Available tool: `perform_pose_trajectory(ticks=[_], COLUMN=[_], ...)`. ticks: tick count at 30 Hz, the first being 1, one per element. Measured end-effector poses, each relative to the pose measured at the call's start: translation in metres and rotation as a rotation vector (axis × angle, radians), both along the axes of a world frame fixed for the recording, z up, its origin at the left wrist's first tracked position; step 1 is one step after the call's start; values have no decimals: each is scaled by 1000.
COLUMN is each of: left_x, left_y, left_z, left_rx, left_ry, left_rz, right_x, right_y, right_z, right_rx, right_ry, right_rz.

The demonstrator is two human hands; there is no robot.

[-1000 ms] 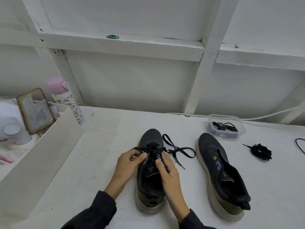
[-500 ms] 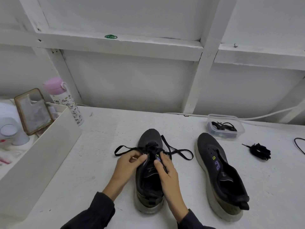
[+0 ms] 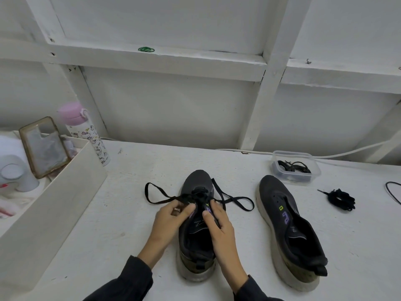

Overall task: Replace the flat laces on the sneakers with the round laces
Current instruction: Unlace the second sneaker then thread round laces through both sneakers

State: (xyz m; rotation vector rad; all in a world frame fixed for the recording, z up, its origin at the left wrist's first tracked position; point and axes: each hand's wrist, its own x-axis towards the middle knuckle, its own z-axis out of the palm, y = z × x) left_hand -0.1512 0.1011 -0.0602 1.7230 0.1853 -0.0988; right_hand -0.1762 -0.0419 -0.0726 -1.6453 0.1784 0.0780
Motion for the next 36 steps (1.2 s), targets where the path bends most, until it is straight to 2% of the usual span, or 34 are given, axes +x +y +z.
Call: perform_pose_trajectory(ticks=[3,6,8,13,17,21,25,28,30,36], left_x=[9,21,24,12,-1,0,4,3,2,2], left_y=[8,18,20,9,4,4,9,9,8,8], left_z=[2,16,24,15,-1,-2,-6,-8,-8,-11], left_rx=[78,-76,-139,-139,-61,48,122,136,134,125], left_ry=[-97,-167,-189,-113,-75,-151,-196,-227,-241,-238], left_rz=[112,350,418,265,45,-14,-49,-41,-27,-24], right_x=[0,0,-1,-4,-8,-5,9,20,24,24], right_y=[0,-1,-1,1,2,-2,-3,2,4,2], right_z=[0,1,2,9,15,20,27,39,40,27], right_rx=[-9,-21,-19,-32,-105,-466,-868,-1031,-1043,-830], right_ry=[7,19,26,-32,-194,-342,-349,-320,-331,-286], right_rz=[-2,3,1,-15,-128,-37,104,168,185,162])
